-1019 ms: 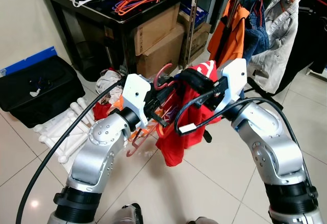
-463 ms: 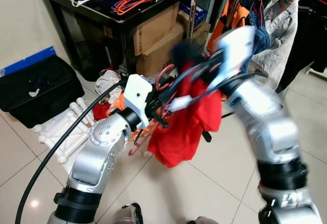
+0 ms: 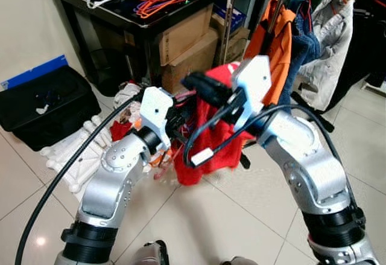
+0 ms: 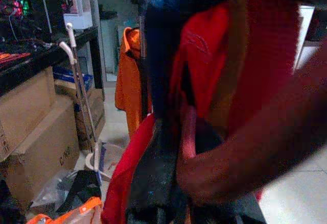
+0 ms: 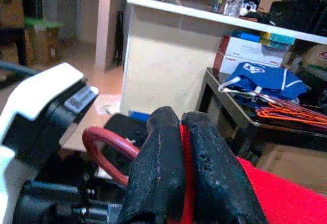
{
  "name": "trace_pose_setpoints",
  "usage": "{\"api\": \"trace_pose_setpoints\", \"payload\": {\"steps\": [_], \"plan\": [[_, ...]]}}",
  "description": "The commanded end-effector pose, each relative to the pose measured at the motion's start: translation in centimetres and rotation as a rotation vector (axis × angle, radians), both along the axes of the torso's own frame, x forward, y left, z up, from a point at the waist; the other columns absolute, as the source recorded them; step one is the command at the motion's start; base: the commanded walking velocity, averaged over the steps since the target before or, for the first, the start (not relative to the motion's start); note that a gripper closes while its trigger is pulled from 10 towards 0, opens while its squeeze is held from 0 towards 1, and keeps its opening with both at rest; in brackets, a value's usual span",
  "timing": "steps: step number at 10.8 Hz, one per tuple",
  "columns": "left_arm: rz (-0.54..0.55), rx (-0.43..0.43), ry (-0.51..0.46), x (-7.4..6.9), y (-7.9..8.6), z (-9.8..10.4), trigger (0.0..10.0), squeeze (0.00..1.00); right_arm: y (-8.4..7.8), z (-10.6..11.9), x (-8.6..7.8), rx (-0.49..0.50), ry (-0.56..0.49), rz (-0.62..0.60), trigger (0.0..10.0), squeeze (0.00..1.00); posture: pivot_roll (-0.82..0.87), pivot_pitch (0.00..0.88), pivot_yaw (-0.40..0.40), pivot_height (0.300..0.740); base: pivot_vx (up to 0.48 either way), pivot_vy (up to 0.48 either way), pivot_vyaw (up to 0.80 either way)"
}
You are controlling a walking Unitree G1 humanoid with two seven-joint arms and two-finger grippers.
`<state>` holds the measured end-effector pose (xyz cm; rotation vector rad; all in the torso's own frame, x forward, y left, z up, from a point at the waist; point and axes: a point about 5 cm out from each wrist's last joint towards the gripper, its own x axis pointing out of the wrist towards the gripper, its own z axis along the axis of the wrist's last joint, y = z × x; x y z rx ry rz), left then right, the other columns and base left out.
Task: Hang hanger
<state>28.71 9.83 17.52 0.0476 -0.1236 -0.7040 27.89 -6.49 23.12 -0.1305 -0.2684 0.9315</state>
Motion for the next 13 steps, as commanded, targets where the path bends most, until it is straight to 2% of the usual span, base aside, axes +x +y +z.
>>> {"api": "trace_pose_setpoints", "payload": {"steps": [1, 2, 3, 4, 5, 8, 10, 11, 12, 13], "plan": [[-0.078, -0.024, -0.091, -0.4, -1.9, 1.9, 10.0, 0.00, 3.4, -1.7, -1.2, -0.085, 0.040, 0.166, 0.0, 0.62, -0.17, 0.082, 0.020, 0.740, 0.000, 0.000, 0.00], [-0.081, -0.026, -0.093, -0.4, -2.0, 2.0, 10.0, 0.00, 3.6, -1.6, -1.2, -0.081, 0.033, 0.163, 0.0, 0.61, -0.17, 0.083, 0.020, 0.740, 0.000, 0.000, 0.00], [-0.081, -0.028, -0.096, -0.5, -2.0, 2.1, 10.0, 0.00, 3.5, -1.6, -0.8, -0.070, 0.034, 0.123, 9.5, 0.60, -0.17, 0.084, 0.019, 0.740, 0.000, 0.000, 0.00], [-0.079, -0.030, -0.097, -0.5, -1.9, 2.1, 10.0, 0.00, 3.0, -1.8, -0.4, -0.035, 0.063, 0.081, 10.0, 1.00, -0.17, 0.085, 0.018, 0.740, 0.000, 0.000, 0.00], [-0.077, -0.033, -0.099, -0.5, -1.8, 2.2, 10.0, 0.00, 2.5, -2.2, -0.5, -0.027, 0.081, 0.079, 10.0, 1.00, -0.16, 0.088, 0.017, 0.740, 0.000, 0.000, 0.00], [-0.081, -0.030, -0.096, -0.6, -1.8, 2.1, 10.0, 0.00, 0.6, -2.1, 0.6, 0.072, 0.118, -0.041, 10.0, 1.00, -0.17, 0.090, 0.021, 0.740, 0.000, 0.000, 0.00], [-0.084, -0.034, -0.097, -0.5, -1.9, 2.2, 10.0, 0.00, -0.5, -2.0, 0.9, 0.051, 0.086, -0.105, 10.0, 1.00, -0.17, 0.091, 0.021, 0.740, 0.000, 0.000, 0.00], [-0.098, -0.038, -0.093, -0.6, -1.8, 2.3, 10.0, 0.00, -3.1, -1.4, 2.4, -0.094, -0.068, -0.278, 10.0, 0.00, -0.17, 0.092, 0.019, 0.740, 0.000, 0.000, 0.00], [-0.142, -0.041, -0.083, -0.9, -1.8, 2.4, 10.0, 0.00, -4.7, -1.3, 2.9, -0.176, -0.117, -0.325, 10.0, 0.00, -0.16, 0.093, 0.014, 0.740, 0.000, 0.000, 0.00], [-0.215, -0.046, -0.072, -1.4, -1.9, 2.9, 10.0, 0.00, -6.1, -1.5, 2.9, -0.260, -0.140, -0.307, 10.0, 0.00, -0.16, 0.093, 0.011, 0.740, 0.000, 0.000, 0.00]]}}
